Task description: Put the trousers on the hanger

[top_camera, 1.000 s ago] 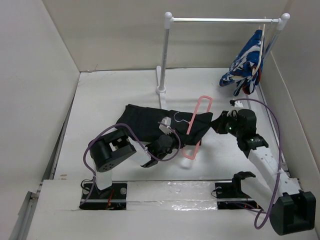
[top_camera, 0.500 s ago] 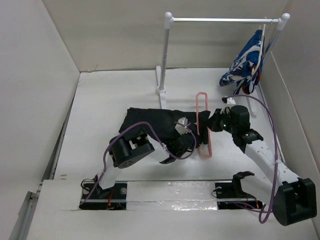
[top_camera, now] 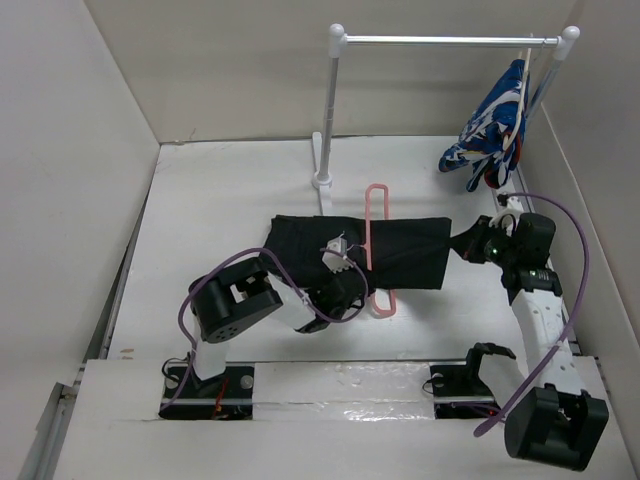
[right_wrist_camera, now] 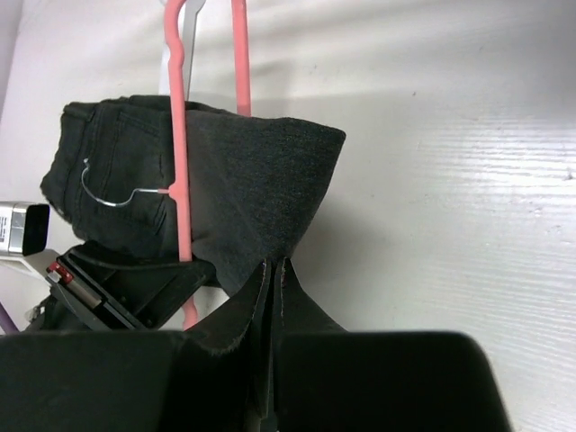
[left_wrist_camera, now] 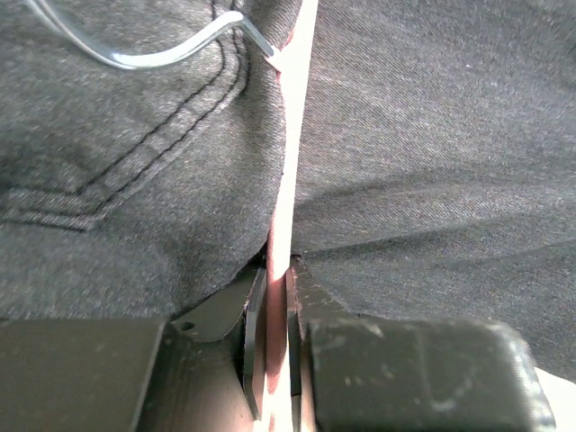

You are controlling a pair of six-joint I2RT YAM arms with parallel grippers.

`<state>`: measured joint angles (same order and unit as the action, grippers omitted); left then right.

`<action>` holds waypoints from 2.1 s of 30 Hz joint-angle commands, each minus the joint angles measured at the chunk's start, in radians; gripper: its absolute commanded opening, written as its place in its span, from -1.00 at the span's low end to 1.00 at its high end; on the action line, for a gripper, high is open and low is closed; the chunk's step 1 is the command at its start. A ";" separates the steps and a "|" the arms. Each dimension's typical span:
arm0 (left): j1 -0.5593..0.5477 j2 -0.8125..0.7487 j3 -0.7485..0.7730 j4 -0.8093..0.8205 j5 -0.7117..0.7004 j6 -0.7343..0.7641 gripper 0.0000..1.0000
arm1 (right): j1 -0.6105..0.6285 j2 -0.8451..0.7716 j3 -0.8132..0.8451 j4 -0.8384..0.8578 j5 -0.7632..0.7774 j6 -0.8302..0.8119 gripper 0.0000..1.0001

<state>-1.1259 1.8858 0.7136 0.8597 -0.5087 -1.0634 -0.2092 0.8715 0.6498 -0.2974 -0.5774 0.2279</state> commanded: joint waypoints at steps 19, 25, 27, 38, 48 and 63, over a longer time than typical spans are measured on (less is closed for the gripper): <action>0.112 -0.203 -0.109 -0.398 -0.248 0.125 -1.00 | -0.231 -0.005 0.056 0.112 -0.038 0.027 -1.00; 0.133 -0.209 -0.120 -0.410 -0.241 0.158 -1.00 | -0.240 -0.017 0.010 0.179 0.003 0.065 -1.00; 0.144 -0.166 -0.123 -0.377 -0.202 0.161 -1.00 | -0.240 -0.014 -0.006 0.199 -0.024 0.086 -1.00; 0.066 0.001 0.010 -0.406 -0.166 0.143 -1.00 | -0.249 0.029 0.134 0.193 -0.084 0.128 -1.00; 0.075 0.009 0.058 -0.537 -0.203 0.148 -1.00 | -0.269 -0.022 0.103 0.138 0.026 0.088 -1.00; 0.011 -0.237 0.035 -0.557 -0.348 0.168 -1.00 | -0.279 0.008 -0.147 0.301 0.080 0.062 -0.56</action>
<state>-1.1152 1.6726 0.7303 0.4511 -0.6453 -0.9310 -0.4458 0.9218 0.4583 -0.1551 -0.6132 0.3561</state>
